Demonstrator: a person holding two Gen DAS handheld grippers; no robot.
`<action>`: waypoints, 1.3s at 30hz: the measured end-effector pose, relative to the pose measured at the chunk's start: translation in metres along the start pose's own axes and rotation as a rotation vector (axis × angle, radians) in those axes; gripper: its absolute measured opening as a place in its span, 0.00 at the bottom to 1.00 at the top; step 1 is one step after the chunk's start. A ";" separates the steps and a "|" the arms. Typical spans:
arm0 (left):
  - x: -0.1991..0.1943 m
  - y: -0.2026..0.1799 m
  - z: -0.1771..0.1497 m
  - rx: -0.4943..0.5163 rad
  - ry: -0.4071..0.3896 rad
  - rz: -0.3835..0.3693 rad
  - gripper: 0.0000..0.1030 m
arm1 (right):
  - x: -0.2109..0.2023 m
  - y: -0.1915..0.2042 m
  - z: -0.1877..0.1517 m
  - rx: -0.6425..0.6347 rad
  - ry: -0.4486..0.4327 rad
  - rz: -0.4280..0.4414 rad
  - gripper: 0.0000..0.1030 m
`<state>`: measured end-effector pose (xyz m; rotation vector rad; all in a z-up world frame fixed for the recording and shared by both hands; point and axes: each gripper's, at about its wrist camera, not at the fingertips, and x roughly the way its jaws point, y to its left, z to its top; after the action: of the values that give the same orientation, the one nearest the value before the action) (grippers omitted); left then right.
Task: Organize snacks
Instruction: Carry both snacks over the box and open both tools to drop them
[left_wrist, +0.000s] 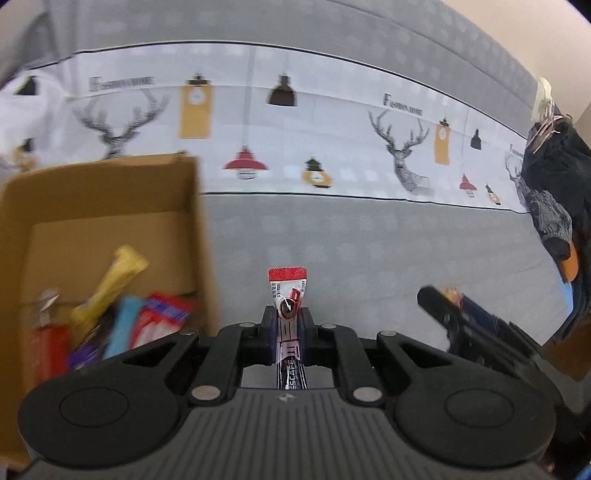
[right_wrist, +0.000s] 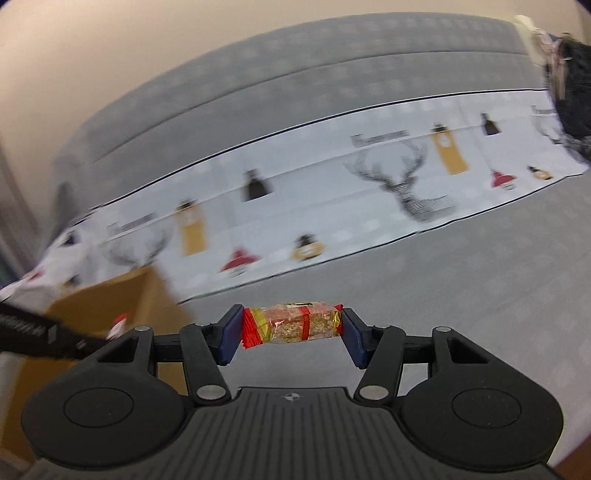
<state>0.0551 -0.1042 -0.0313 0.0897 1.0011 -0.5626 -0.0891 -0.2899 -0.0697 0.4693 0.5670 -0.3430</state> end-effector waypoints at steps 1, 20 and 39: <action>-0.010 0.006 -0.007 -0.004 -0.003 0.007 0.12 | -0.012 0.013 -0.006 -0.018 0.008 0.025 0.56; -0.145 0.116 -0.139 -0.065 -0.070 0.111 0.12 | -0.126 0.171 -0.092 -0.254 0.148 0.187 0.56; -0.181 0.141 -0.176 -0.108 -0.152 0.084 0.12 | -0.163 0.211 -0.105 -0.389 0.078 0.165 0.56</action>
<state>-0.0860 0.1463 -0.0055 -0.0073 0.8737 -0.4313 -0.1717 -0.0293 0.0164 0.1518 0.6487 -0.0526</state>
